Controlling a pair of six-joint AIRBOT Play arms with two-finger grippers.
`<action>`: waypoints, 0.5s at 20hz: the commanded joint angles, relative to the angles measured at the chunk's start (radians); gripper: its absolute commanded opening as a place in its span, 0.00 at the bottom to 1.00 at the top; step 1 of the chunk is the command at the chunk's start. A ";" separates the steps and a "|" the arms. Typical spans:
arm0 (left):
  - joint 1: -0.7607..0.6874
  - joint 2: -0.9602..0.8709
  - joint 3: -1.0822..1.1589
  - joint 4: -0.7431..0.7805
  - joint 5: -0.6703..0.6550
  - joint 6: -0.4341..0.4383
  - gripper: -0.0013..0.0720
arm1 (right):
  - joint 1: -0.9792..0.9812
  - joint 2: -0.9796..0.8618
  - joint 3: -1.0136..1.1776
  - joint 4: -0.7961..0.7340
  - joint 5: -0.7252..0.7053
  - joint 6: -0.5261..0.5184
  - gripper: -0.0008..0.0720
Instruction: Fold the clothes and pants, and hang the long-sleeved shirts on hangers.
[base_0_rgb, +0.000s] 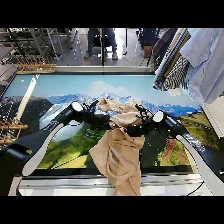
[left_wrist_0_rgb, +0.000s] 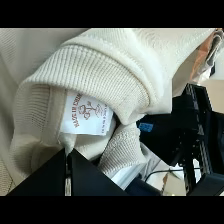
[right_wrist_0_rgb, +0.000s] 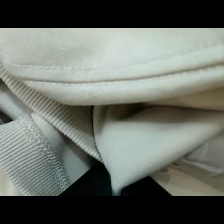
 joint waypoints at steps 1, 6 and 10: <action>0.000 0.005 0.001 0.000 -0.024 0.032 0.04 | 0.000 0.010 0.001 -0.021 0.010 -0.023 0.05; 0.044 0.115 0.102 0.014 -0.142 0.092 0.04 | 0.000 0.135 0.195 -0.166 0.104 -0.026 0.05; 0.091 0.290 0.316 0.116 -0.206 0.083 0.04 | 0.001 0.340 0.472 -0.164 0.117 -0.027 0.05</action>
